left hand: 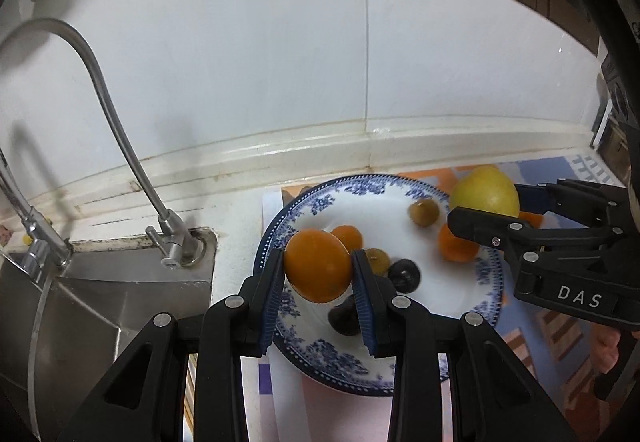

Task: Organize fruits
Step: 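Carry the orange and lemon over the plate and release both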

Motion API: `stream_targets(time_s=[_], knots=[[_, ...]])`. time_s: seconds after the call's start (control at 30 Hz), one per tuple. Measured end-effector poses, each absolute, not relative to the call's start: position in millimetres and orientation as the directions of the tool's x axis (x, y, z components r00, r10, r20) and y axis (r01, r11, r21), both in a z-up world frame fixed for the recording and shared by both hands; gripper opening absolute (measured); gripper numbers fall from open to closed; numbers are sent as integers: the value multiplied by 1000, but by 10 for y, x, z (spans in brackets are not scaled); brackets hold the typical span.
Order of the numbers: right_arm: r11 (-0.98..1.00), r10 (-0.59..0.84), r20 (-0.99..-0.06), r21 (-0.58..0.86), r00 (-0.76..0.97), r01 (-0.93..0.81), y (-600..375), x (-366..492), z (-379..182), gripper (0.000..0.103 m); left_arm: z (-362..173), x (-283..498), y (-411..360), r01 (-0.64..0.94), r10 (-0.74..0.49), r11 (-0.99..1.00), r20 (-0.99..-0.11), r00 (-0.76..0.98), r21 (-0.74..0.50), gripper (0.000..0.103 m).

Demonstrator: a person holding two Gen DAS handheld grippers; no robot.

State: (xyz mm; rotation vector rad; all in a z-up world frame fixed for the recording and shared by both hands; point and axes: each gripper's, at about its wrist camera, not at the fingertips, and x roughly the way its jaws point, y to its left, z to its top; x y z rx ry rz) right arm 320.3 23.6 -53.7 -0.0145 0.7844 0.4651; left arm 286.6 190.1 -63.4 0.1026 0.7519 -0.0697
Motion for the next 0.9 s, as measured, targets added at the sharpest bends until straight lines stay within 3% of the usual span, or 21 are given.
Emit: stream_targets(time_s=[0.5, 0.67, 0.73, 0.9], knots=[[895, 401, -716, 172, 571, -412, 340, 3410, -766, 51, -925, 3079, 1886, 154, -70, 987, -734, 675, 48, 34], [890, 409, -703, 166, 582, -424, 350, 3402, -745, 53, -892, 3062, 1877, 142, -59, 988, -723, 689, 55, 49], [893, 401, -690, 147, 603, -426, 360, 3374, -702, 60, -867, 3049, 1888, 132, -48, 989, -721, 692, 60, 50], [902, 379, -671, 115, 637, -416, 292, 3279, -595, 61, -701, 2895, 1875, 112, -41, 992, -701, 712, 56, 50]])
